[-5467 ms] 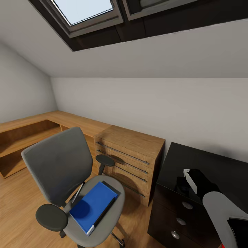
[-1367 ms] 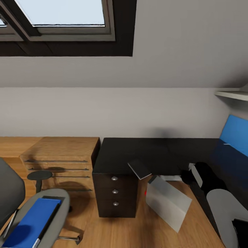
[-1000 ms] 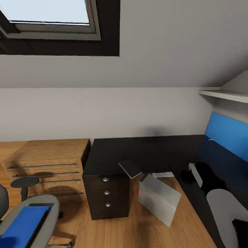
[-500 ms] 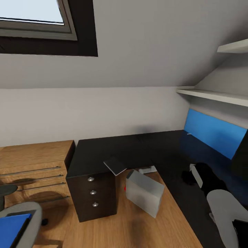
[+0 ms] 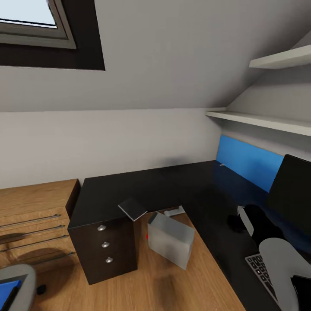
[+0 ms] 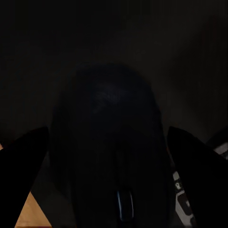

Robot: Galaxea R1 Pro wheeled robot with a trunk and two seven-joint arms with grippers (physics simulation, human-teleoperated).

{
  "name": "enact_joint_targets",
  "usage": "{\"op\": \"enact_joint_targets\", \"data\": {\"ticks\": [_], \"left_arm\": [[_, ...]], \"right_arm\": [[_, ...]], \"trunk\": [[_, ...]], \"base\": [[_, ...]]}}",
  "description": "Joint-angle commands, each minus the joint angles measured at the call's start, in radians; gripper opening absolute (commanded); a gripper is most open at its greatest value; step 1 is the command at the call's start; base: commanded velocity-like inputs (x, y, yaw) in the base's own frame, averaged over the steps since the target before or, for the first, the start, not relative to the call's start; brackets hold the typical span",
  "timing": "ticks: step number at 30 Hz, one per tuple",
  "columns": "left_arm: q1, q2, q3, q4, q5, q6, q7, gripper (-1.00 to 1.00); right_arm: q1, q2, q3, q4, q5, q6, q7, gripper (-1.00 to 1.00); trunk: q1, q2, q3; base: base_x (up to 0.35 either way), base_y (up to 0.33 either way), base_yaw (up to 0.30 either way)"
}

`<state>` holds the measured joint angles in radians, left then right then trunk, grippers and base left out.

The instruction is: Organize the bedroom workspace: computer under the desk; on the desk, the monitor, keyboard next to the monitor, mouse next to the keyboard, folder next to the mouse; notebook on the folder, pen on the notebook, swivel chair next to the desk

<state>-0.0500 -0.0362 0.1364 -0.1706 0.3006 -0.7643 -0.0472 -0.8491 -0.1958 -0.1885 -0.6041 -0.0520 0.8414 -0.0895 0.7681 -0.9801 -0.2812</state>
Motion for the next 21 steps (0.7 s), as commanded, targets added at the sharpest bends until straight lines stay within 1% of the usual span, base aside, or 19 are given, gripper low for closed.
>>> {"op": "enact_joint_targets", "data": {"ticks": [1, 3, 5, 7, 10, 15, 21], "left_arm": [[-0.001, -0.001, 0.008, 0.000, -0.002, -0.002, -0.005, 1.00], [-0.001, -0.001, 0.008, 0.000, -0.002, -0.002, -0.005, 1.00], [-0.001, -0.001, 0.008, 0.000, -0.002, -0.002, -0.005, 1.00], [0.000, -0.001, 0.008, 0.000, -0.002, -0.002, -0.005, 1.00], [0.000, -0.001, 0.008, 0.000, -0.002, -0.002, -0.005, 1.00], [-0.001, 0.000, 0.008, 0.000, -0.002, -0.001, -0.004, 1.00], [0.000, 0.001, 0.008, 0.000, -0.002, -0.001, -0.003, 1.00]], "right_arm": [[-0.001, 0.000, -0.001, 0.004, -0.005, 0.001, -0.006, -1.00], [-0.001, 0.000, 0.000, 0.025, -0.002, -0.027, -0.005, -1.00], [0.000, 0.000, 0.001, 0.054, 0.004, -0.083, -0.004, -1.00], [0.000, 0.001, 0.002, 0.089, 0.018, -0.162, -0.003, -1.00], [0.001, 0.001, 0.003, 0.111, 0.036, -0.220, -0.003, -1.00], [0.001, 0.001, 0.003, 0.121, 0.046, -0.252, -0.003, -1.00], [0.001, 0.000, 0.003, 0.124, 0.048, -0.252, -0.003, -1.00]], "trunk": [[0.000, -0.001, -0.001], [0.000, -0.001, -0.001], [0.000, -0.001, -0.001], [0.000, -0.001, -0.001], [0.000, -0.001, -0.001], [0.000, -0.001, -0.001], [0.000, -0.001, -0.001]], "base": [[0.000, 0.000, -0.027], [0.000, 0.000, -0.015], [0.000, 0.000, -0.008], [0.000, 0.000, -0.004], [0.000, 0.000, -0.001], [0.000, 0.000, 0.000], [0.000, 0.000, 0.000]]}}
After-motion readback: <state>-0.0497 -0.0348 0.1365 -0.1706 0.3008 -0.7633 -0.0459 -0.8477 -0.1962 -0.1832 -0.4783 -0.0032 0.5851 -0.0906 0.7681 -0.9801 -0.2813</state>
